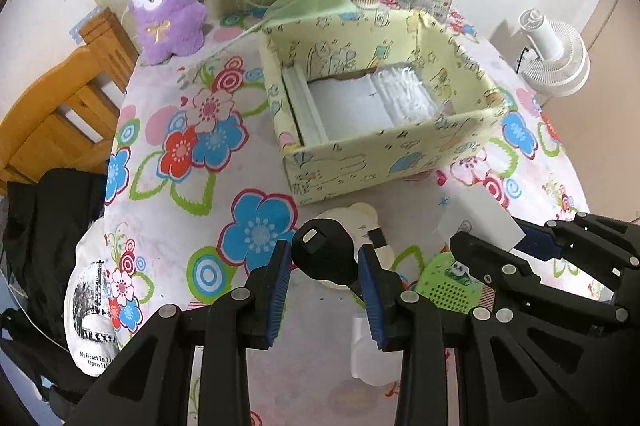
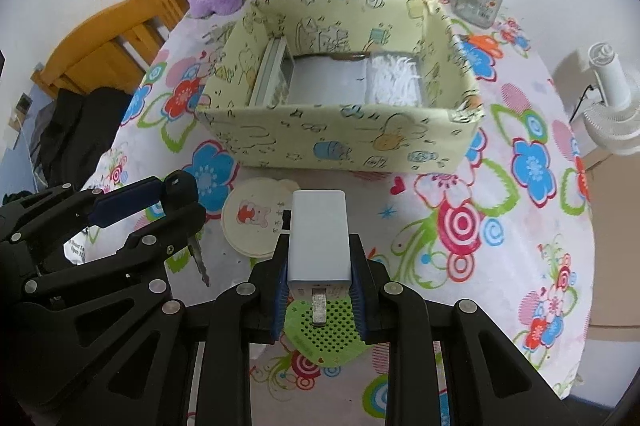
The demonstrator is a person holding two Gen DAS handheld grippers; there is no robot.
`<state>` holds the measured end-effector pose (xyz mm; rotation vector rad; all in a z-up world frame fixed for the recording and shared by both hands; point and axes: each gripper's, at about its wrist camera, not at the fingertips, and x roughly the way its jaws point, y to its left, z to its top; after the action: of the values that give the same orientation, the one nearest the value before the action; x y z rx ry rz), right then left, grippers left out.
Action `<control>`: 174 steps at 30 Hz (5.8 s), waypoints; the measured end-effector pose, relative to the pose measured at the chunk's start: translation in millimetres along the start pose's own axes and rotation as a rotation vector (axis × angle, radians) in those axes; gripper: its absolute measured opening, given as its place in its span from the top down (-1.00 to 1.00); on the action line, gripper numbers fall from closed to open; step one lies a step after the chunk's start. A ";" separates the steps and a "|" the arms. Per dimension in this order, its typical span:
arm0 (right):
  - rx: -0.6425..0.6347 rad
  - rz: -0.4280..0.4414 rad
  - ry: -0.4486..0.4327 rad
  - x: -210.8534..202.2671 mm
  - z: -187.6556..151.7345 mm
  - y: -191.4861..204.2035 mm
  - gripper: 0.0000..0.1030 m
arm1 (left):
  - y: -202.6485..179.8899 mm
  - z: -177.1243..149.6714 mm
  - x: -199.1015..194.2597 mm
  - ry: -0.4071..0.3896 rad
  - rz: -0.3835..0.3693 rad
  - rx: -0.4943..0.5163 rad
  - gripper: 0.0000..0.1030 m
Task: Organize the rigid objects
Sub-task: 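Lift the black key and white charger and carry both over the fabric box, then lower the key and charger into the fabric box and open both tools, then withdraw both tools from the fabric box toward the remaining items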
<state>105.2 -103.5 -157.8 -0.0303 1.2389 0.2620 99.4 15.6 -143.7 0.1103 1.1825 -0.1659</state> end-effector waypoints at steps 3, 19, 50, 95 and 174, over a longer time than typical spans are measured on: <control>0.000 -0.003 -0.010 -8.1 0.4 -1.0 0.43 | -4.5 2.3 -7.5 -0.014 0.000 0.005 0.33; 0.006 -0.033 -0.080 -53.3 3.3 -10.2 0.43 | -23.0 15.0 -44.9 -0.068 -0.011 0.024 0.33; 0.000 -0.077 -0.118 -81.2 38.2 -33.5 0.43 | -40.8 57.7 -61.1 -0.124 -0.002 0.029 0.33; -0.033 0.045 -0.002 13.2 121.6 -70.4 0.43 | -24.0 116.4 39.0 0.017 0.016 -0.041 0.33; 0.054 -0.005 -0.076 -10.8 97.4 -65.4 -0.62 | -7.7 84.1 1.4 -0.011 -0.027 -0.018 -0.89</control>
<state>206.5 -152.9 -123.4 0.0232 1.1697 0.2237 175.0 -6.6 -113.5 0.0778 1.1751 -0.1797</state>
